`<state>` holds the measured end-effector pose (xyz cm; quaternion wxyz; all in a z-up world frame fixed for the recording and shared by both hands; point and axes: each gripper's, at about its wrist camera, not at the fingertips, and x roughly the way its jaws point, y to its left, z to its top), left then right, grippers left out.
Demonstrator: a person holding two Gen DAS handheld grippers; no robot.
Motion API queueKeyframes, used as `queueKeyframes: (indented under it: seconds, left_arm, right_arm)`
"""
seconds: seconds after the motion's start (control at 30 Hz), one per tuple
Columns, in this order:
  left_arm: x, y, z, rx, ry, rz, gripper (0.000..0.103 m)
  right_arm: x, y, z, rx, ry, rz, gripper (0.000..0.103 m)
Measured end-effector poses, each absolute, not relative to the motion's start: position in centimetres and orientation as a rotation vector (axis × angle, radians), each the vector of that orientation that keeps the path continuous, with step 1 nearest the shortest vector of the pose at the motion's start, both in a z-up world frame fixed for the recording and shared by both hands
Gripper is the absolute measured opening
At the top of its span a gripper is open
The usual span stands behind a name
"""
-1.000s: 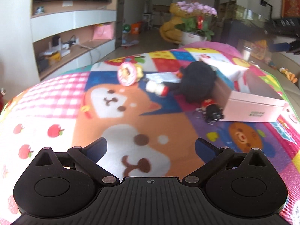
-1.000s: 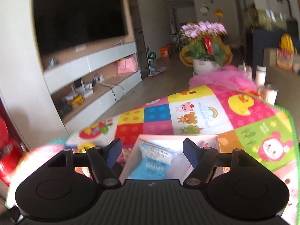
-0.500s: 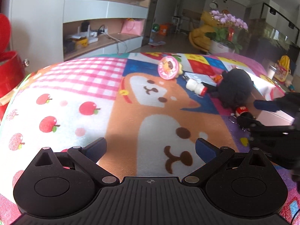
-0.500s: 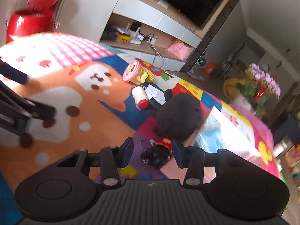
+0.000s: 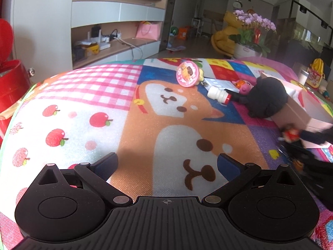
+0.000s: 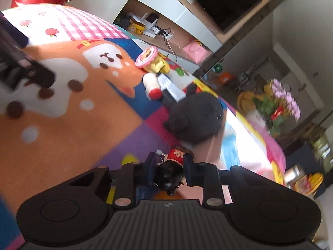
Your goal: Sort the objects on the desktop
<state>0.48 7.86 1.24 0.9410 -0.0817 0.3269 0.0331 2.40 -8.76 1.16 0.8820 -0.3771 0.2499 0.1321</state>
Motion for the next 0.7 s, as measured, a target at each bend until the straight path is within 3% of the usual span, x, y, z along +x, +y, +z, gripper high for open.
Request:
queueKeyframes:
  seconds: [0.1, 0.23, 0.27, 0.3, 0.33, 0.4, 0.53, 0.7]
  left_arm:
    - [0.5, 7.3, 1.3, -0.139, 0.674, 0.072, 0.103]
    - [0.7, 6.5, 1.1, -0.104, 0.69, 0.065, 0.103]
    - [0.8, 6.3, 1.1, -0.093, 0.693, 0.065, 0.103]
    - [0.9, 6.1, 1.1, -0.085, 0.699, 0.066, 0.103]
    - [1.1, 6.0, 1.1, -0.08, 0.704, 0.066, 0.103]
    - [1.3, 5.6, 1.0, -0.073, 0.71, 0.061, 0.103]
    - [1.6, 4.9, 0.9, -0.057, 0.716, 0.038, 0.103]
    - [1.5, 4.6, 1.1, -0.07, 0.717, 0.004, 0.103]
  right_arm:
    - [0.4, -11.3, 2.0, -0.713, 0.569, 0.263, 0.019]
    - [-1.5, -16.1, 3.9, -0.491, 0.622, 0.276, 0.021]
    - [-1.6, -17.5, 4.6, -0.42, 0.617, 0.269, 0.025]
    - [-1.6, -19.0, 5.3, -0.361, 0.598, 0.236, 0.042]
    - [-1.2, -20.5, 6.0, -0.306, 0.569, 0.185, 0.065]
    - [-0.1, -23.9, 7.1, -0.173, 0.503, 0.075, 0.088]
    - [4.0, -30.2, 6.7, 0.125, 0.507, -0.023, 0.096]
    - [8.1, -31.2, 5.1, 0.237, 0.516, 0.019, 0.099]
